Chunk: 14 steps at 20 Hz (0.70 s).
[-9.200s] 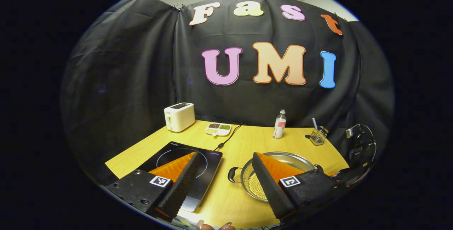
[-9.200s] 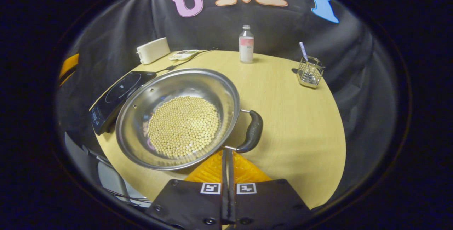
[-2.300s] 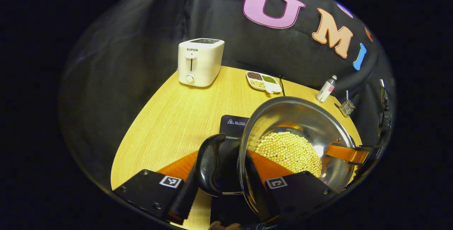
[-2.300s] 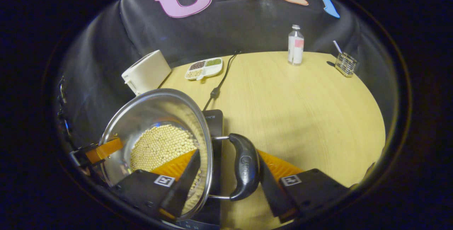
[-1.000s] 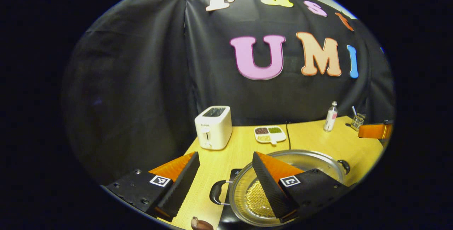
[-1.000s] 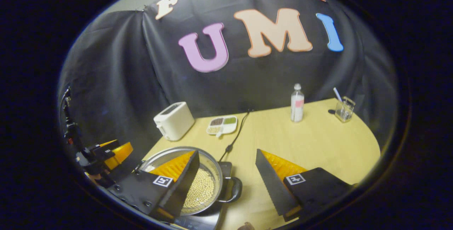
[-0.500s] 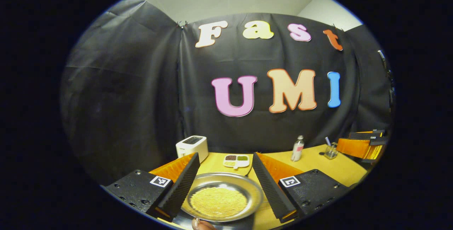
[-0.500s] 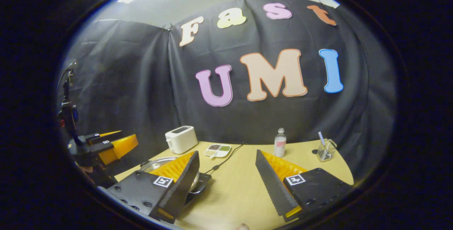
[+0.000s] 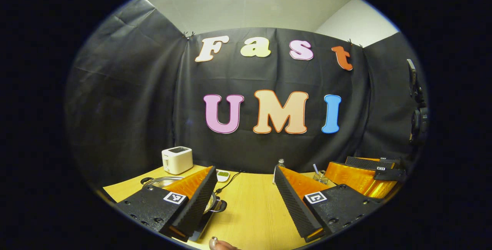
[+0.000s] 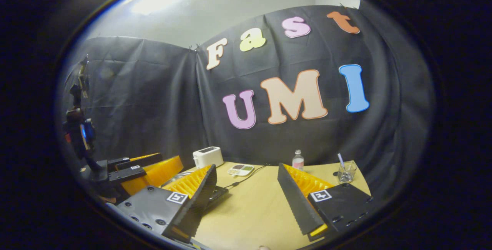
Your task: First push the handle of the pot to place it horizontally, then grasp the pot with both hands and set it on the induction cooktop.
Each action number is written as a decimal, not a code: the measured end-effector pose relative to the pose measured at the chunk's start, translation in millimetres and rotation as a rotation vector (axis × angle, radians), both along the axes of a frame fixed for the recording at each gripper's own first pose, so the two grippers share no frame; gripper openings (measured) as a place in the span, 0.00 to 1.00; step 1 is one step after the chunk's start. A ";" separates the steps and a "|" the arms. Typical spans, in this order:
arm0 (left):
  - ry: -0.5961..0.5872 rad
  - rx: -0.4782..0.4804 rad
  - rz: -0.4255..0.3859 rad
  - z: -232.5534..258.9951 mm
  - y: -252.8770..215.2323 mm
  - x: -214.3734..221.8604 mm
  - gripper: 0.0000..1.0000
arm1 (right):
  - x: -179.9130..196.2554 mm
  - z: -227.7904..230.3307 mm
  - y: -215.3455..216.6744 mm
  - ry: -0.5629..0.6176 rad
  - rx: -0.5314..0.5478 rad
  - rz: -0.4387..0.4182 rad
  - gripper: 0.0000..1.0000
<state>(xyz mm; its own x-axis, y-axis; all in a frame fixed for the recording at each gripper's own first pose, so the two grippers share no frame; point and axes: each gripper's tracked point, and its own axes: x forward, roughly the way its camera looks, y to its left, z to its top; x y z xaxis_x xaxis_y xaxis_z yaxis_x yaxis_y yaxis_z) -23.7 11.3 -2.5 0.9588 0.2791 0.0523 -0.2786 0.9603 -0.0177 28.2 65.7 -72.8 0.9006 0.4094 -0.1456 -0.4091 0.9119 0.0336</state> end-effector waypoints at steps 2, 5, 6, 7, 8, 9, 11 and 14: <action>-0.004 -0.003 0.001 0.9 -3.0 -1.5 0.94 | -1.0 0.1 -6.2 0.004 -0.001 -0.014 0.93; 0.000 -0.015 0.003 -1.9 1.5 -1.8 0.96 | -0.7 2.7 -16.8 -0.025 -0.021 -0.049 0.93; 0.002 -0.013 -0.004 -1.6 1.7 -2.0 0.94 | -2.3 3.7 -18.4 -0.033 -0.032 -0.060 0.93; 0.003 -0.009 -0.007 -1.8 2.9 -2.0 0.94 | -4.5 5.1 -18.8 -0.042 -0.043 -0.070 0.93; 0.003 -0.007 -0.013 -1.1 3.0 -0.9 0.93 | -5.6 7.0 -19.2 -0.055 -0.052 -0.079 0.93; 0.003 -0.007 -0.020 -0.3 2.4 -0.3 0.93 | -6.0 10.2 -20.1 -0.069 -0.060 -0.085 0.93; 0.008 -0.005 -0.039 -1.8 -0.5 0.9 0.94 | -6.8 11.2 -22.6 -0.084 -0.069 -0.105 0.93; 0.009 -0.010 -0.047 -3.0 0.9 0.1 0.93 | -11.8 10.9 -24.8 -0.086 -0.068 -0.122 0.93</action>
